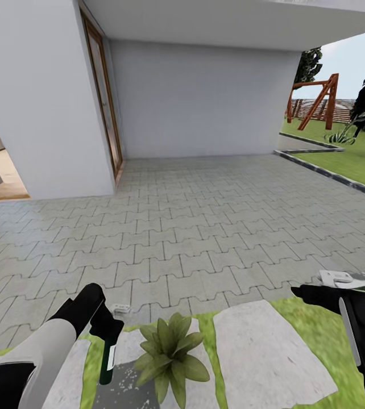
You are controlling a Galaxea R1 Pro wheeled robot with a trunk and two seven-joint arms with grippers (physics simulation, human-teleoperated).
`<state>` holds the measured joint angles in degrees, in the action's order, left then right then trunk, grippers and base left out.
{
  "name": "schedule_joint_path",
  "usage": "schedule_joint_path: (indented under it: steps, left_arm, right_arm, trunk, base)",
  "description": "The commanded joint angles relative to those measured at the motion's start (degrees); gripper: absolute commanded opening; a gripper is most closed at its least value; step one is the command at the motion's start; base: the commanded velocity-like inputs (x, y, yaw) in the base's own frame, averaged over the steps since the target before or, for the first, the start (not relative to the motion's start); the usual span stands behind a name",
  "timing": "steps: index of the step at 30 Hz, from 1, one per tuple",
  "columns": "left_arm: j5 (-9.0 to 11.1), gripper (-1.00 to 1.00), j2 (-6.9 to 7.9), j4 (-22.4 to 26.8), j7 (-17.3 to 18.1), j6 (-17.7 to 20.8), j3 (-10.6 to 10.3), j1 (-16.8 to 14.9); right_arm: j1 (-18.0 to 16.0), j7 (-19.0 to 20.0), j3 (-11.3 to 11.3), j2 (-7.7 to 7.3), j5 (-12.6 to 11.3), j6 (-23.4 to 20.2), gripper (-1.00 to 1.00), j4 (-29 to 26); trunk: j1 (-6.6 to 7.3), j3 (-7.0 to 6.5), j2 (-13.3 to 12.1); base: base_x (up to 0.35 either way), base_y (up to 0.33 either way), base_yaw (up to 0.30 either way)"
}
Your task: Pick up the pesticide atomizer in the garden and spray insectifuge to fully cover both potted plants in the garden.
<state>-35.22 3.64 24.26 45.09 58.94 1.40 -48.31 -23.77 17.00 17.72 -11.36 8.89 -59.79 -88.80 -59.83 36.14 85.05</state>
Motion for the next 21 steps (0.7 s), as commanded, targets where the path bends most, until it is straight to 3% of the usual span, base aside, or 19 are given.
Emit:
schedule_joint_path:
  steps: [1, 9, 21]
  left_arm:
    - [-0.5, -1.00, -0.02, 0.0, 0.5, 0.2, 0.2, 0.0]
    - [-0.5, -1.00, 0.02, 0.0, 0.5, 0.2, 0.3, 0.0]
    - [-0.5, -1.00, 0.03, 0.0, 0.5, 0.2, 0.3, 0.0]
  right_arm:
    - [0.0, 0.6, 0.0, 0.00, 0.6, -0.2, 1.00, -0.1]
    - [0.0, 0.6, 0.1, 0.02, 0.6, -0.2, 1.00, -0.1]
    - [0.0, 0.6, 0.0, 0.02, 0.6, -0.2, 1.00, -0.1]
  trunk:
    - [0.00, 0.05, 0.0]
    - [0.00, 0.02, 0.0]
    - [0.00, 0.01, 0.0]
  base:
    - [0.003, 0.003, 0.000]
    - [0.001, 0.001, -0.047]
    - [0.000, 0.000, -0.215]
